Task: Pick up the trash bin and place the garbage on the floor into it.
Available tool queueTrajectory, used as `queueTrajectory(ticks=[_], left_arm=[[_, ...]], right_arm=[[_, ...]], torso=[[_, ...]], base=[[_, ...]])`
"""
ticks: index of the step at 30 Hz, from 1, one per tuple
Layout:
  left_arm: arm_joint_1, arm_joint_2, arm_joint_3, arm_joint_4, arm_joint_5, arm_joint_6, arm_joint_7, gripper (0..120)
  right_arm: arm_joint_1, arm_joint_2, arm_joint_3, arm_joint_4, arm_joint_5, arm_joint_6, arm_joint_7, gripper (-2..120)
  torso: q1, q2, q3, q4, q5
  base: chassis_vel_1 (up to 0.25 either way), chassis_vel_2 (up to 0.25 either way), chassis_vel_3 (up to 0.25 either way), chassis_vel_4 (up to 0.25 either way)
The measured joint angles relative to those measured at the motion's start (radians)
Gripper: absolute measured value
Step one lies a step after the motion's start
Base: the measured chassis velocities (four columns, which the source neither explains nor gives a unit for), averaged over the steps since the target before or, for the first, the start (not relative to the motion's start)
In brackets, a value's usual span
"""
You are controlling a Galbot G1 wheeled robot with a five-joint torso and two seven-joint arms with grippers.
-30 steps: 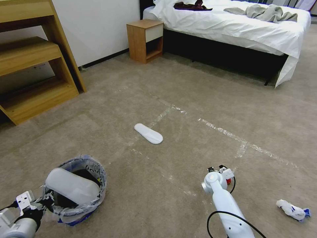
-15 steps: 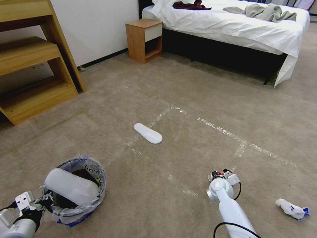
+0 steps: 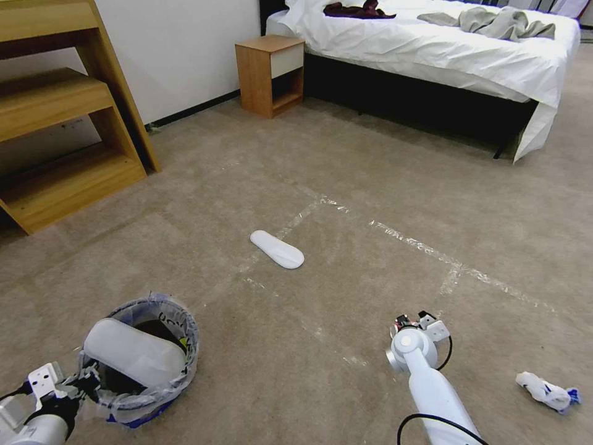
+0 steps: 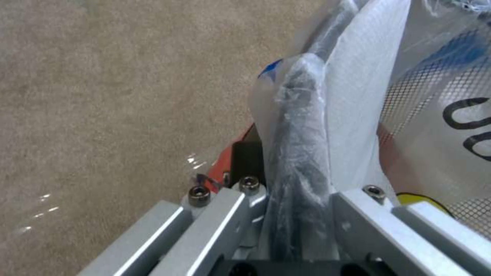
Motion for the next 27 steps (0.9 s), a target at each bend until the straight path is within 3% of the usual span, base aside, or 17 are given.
queueTrajectory(ticks=[9,14,22,27], left_arm=[[-0.012,-0.006,0.018,0.003,0.006,-0.001,0.000,1],[-0.017,-0.013,0.028,0.005,0.011,-0.002,0.000,1],[-0.011,-0.017,0.027,0.009,0.012,-0.005,0.001,1],[-0.007,-0.017,0.021,0.017,0.013,-0.011,0.006,1]], right_arm=[[-0.076,-0.014,0.047,0.052,0.049,-0.028,0.009,74],[-0.115,-0.004,0.039,0.056,0.088,-0.065,-0.038,93],[-0.105,0.017,0.025,0.030,0.121,-0.088,-0.162,96],[-0.092,0.022,0.021,0.023,0.117,-0.084,-0.190,93]], torso=[[0.000,0.000,0.000,0.0000,0.0001],[0.000,0.000,0.000,0.0000,0.0002],[0.000,0.000,0.000,0.0001,0.0001],[0.000,0.000,0.000,0.0002,0.0001]], base=[[0.000,0.000,0.000,0.000],[0.000,0.000,0.000,0.000],[0.000,0.000,0.000,0.000],[0.000,0.000,0.000,0.000]])
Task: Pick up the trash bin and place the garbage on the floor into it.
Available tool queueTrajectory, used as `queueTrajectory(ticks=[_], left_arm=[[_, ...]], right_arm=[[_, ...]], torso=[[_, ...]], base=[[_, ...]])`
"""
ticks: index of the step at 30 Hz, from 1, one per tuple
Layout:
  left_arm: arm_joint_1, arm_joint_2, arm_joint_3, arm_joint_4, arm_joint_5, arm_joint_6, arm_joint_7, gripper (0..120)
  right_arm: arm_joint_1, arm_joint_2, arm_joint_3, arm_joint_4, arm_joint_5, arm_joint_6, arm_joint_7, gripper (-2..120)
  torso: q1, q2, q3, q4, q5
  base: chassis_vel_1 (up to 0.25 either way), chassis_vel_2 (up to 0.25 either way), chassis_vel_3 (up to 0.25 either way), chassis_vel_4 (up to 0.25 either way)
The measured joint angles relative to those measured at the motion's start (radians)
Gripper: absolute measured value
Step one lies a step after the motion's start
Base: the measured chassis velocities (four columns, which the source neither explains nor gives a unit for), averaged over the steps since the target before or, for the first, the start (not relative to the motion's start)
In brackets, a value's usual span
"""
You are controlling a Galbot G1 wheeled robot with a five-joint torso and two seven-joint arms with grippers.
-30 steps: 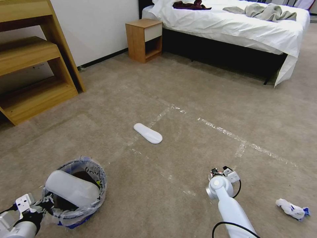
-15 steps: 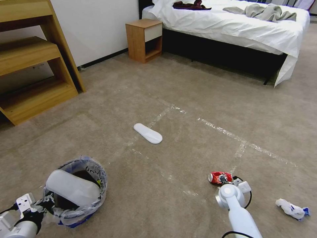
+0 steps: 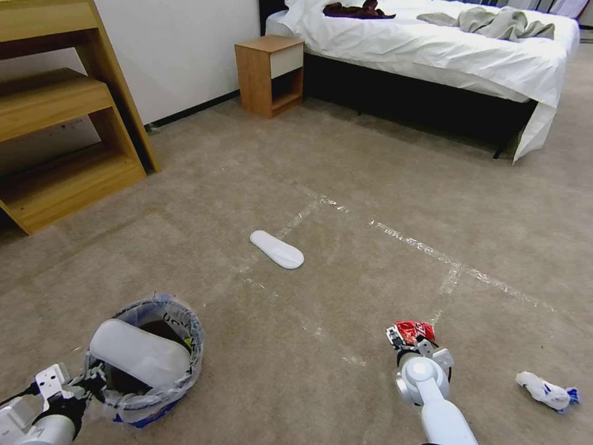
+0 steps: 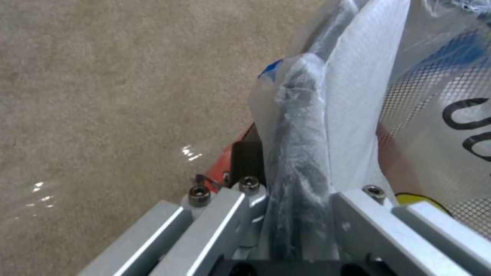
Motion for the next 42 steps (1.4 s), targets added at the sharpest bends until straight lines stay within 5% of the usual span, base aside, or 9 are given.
queueTrajectory(ticks=[24,42], left_arm=[[-0.009,0.011,0.009,0.018,-0.001,-0.002,0.001,1],[0.013,-0.002,0.011,0.026,0.014,-0.019,0.015,1]], right_arm=[[0.031,-0.009,0.024,-0.050,-0.004,0.014,-0.039,90],[0.090,0.009,0.033,-0.140,-0.021,0.035,-0.084,77]], torso=[[0.000,0.000,0.000,-0.0001,0.0000],[0.000,0.000,0.000,-0.0001,0.0000]], base=[[0.000,0.000,0.000,0.000],[0.000,0.000,0.000,0.000]])
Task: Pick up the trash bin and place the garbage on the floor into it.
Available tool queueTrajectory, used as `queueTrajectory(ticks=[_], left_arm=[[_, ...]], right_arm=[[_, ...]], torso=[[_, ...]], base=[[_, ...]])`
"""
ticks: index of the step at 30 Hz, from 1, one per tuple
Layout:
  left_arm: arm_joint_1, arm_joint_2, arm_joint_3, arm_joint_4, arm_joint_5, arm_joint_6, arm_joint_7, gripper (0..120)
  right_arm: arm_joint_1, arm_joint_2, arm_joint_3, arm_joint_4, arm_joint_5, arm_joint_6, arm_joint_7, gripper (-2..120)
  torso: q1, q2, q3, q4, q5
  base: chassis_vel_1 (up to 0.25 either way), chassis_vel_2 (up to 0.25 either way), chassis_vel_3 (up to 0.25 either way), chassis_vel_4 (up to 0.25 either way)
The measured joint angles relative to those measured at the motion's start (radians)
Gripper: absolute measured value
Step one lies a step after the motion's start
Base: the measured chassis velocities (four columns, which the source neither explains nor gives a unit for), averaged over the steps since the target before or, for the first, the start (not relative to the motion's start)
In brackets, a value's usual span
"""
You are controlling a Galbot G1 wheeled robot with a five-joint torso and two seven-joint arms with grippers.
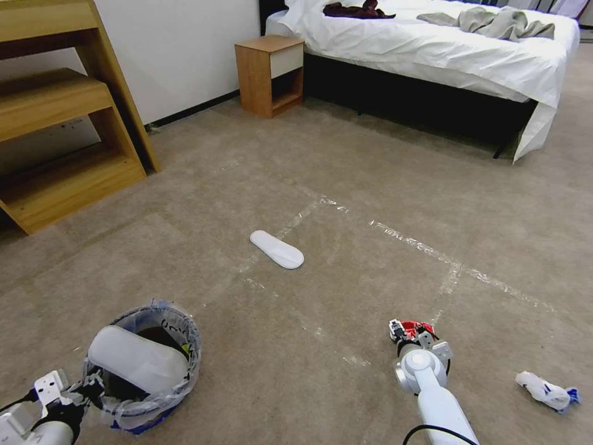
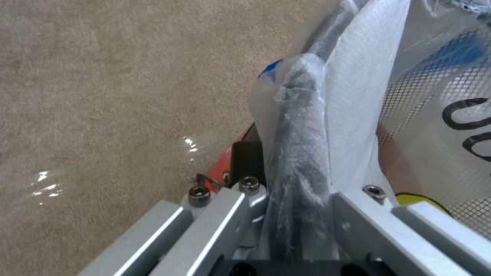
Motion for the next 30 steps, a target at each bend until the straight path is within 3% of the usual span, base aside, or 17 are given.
queueTrajectory(ticks=[17,22,30], left_arm=[[0.010,-0.007,0.003,0.007,0.006,-0.012,0.009,1],[0.017,-0.010,0.001,0.014,0.009,-0.021,0.019,1],[0.021,-0.010,-0.005,0.024,0.009,-0.027,0.026,1]], right_arm=[[0.027,0.017,0.004,-0.061,-0.027,0.018,-0.031,56],[0.034,0.020,0.004,-0.076,-0.041,0.024,-0.042,42],[0.036,0.026,0.001,-0.082,-0.061,0.025,-0.044,41]], torso=[[0.000,0.000,0.000,-0.0002,-0.0003],[0.000,0.000,0.000,-0.0004,-0.0004],[0.000,0.000,0.000,-0.0003,-0.0003]], base=[[0.000,0.000,0.000,0.000],[0.000,0.000,0.000,0.000],[0.000,0.000,0.000,0.000]])
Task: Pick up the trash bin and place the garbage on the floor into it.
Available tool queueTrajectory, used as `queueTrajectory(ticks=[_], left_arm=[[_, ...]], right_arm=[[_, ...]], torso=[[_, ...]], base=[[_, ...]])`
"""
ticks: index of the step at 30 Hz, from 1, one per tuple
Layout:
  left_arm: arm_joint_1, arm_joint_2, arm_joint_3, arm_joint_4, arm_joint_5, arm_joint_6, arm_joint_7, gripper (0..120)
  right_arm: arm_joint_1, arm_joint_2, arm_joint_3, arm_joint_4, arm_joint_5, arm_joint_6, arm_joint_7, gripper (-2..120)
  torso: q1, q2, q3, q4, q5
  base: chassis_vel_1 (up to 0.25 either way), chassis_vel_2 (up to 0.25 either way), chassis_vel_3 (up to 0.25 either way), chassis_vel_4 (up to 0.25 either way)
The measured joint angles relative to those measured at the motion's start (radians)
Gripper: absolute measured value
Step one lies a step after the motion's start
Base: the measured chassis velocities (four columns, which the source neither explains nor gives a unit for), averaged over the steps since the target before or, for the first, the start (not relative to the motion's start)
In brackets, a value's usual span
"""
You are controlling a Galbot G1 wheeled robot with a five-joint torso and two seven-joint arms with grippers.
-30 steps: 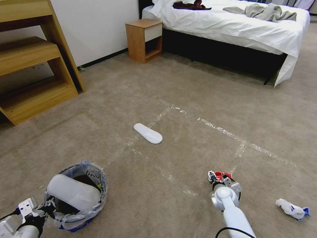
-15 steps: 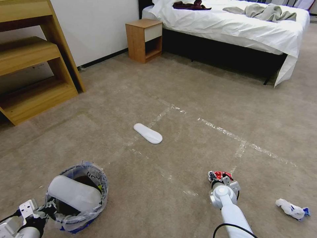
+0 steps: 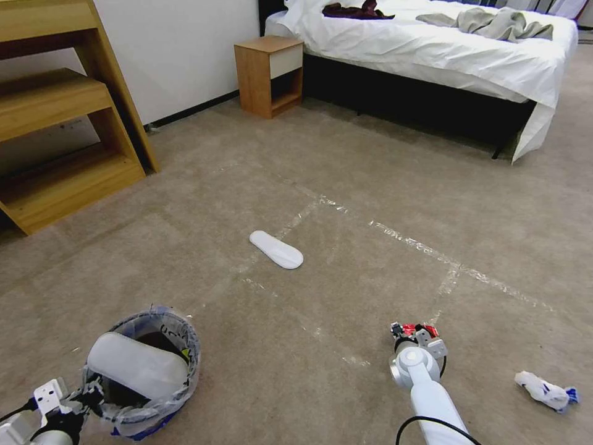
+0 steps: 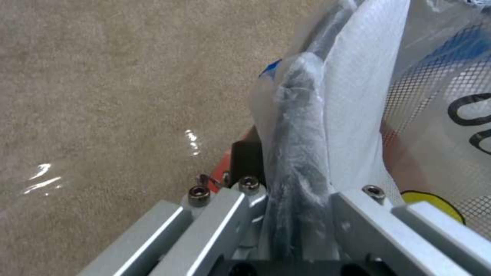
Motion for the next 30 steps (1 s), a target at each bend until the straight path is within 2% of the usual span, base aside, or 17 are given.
queueTrajectory(ticks=[11,18,21,26,29,30], left_arm=[[-0.002,0.005,0.000,0.002,0.001,-0.001,-0.001,1],[-0.008,0.004,0.003,0.007,0.006,-0.001,-0.003,1],[-0.012,0.002,0.008,0.009,0.010,-0.001,-0.007,1],[-0.018,0.003,0.011,0.009,0.012,0.001,-0.009,1],[-0.022,0.008,0.012,0.007,0.010,0.006,-0.011,1],[-0.022,0.008,0.012,0.007,0.010,0.006,-0.011,1]], right_arm=[[-0.001,0.000,-0.003,-0.002,-0.009,0.007,-0.005,41],[-0.023,-0.011,-0.012,0.050,-0.002,0.010,-0.013,41],[-0.042,-0.023,-0.017,0.095,-0.001,0.018,-0.024,41],[-0.069,-0.043,-0.030,0.152,-0.008,0.075,-0.074,41],[-0.104,-0.071,-0.055,0.226,-0.026,0.148,-0.164,41],[-0.104,-0.071,-0.055,0.226,-0.026,0.148,-0.164,41]], torso=[[0.000,0.000,0.000,0.0004,0.0004],[0.000,0.000,0.000,0.0013,0.0016],[0.000,0.000,0.000,0.0006,0.0009],[0.000,0.000,0.000,0.0006,0.0005],[0.000,0.000,0.000,0.0004,0.0003],[0.000,0.000,0.000,0.0004,0.0003]], base=[[0.000,0.000,0.000,0.000],[0.000,0.000,0.000,0.000],[0.000,0.000,0.000,0.000],[0.000,0.000,0.000,0.000],[0.000,0.000,0.000,0.000],[0.000,0.000,0.000,0.000]])
